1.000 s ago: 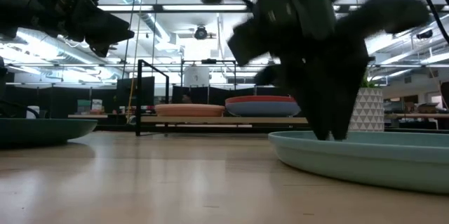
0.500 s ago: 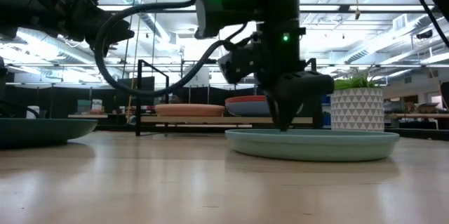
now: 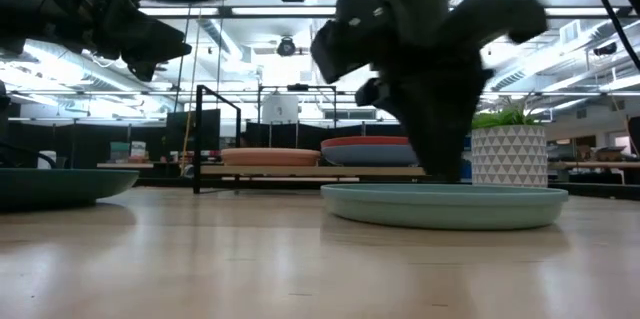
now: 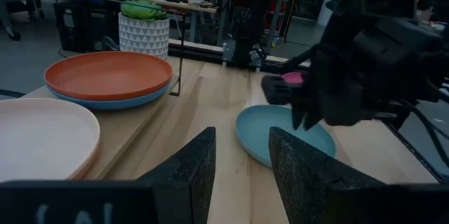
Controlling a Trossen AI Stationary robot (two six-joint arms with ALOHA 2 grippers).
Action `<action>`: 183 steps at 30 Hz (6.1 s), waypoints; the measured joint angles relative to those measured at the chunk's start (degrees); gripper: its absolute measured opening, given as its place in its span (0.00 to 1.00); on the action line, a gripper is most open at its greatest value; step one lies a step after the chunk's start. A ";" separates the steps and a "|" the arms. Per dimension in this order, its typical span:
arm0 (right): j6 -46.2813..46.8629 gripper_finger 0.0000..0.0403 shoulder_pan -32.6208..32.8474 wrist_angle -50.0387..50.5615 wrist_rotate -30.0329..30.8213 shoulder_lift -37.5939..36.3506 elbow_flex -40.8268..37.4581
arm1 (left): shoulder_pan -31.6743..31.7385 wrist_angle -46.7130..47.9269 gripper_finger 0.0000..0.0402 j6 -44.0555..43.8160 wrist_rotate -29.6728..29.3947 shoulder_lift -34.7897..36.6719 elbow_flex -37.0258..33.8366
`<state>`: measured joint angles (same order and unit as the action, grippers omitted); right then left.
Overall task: Place and stack plates onto a shelf
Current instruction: Stack the light blue plate on top of the light orange plate on the shelf
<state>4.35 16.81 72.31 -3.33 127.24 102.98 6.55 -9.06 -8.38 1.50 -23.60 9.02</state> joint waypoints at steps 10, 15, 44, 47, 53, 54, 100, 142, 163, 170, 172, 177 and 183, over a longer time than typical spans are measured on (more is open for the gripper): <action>0.78 0.26 6.51 1.68 -7.53 0.00 -0.24 | 0.01 0.02 0.35 0.00 0.00 -0.01 0.00; 4.11 0.26 8.43 1.23 -8.27 0.00 -0.24 | 0.02 -0.35 0.35 0.41 0.00 -0.02 0.00; 10.30 0.26 5.24 15.71 11.75 -0.07 -6.24 | 0.02 -1.42 0.35 1.70 -0.02 -0.02 0.00; 6.64 0.26 6.22 13.41 14.48 -0.07 -6.23 | 0.02 -1.42 0.35 1.67 -0.02 -0.01 0.00; -2.26 0.26 9.85 7.92 19.47 -0.07 -6.30 | 0.01 -1.40 0.35 1.66 -0.02 0.00 0.00; -3.04 0.26 10.24 7.50 19.98 -0.07 -6.31 | 0.01 -1.40 0.35 1.66 -0.02 -0.02 0.00; -18.19 0.03 1.73 -3.77 23.67 -0.94 3.93 | 0.00 -2.50 0.35 1.24 -0.01 0.00 0.02; -48.51 0.05 -33.63 -24.52 6.86 -0.81 10.63 | 0.02 -1.31 0.35 0.00 0.04 -0.02 0.02; -48.27 0.20 -28.35 -26.42 19.33 -1.90 9.22 | 0.02 -0.26 0.35 -0.02 0.04 0.00 0.02; -41.17 0.20 -31.01 -24.58 28.63 -1.90 9.20 | -0.02 -0.28 0.35 -1.69 0.04 0.00 0.02; -39.04 0.20 -31.92 -24.25 28.54 -1.90 9.20 | -0.02 -0.28 0.35 -1.60 0.04 0.00 0.02; -37.69 0.20 -34.31 -25.42 25.04 -1.88 6.91 | -0.02 -0.28 0.35 -1.51 0.04 0.00 0.02; -39.05 0.20 -35.66 -28.98 25.85 -1.89 3.96 | -0.02 -0.28 0.35 -1.42 0.04 0.00 0.02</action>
<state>-34.70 -18.86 43.33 22.52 125.35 106.94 6.52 -9.34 -9.80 1.54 -23.59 9.04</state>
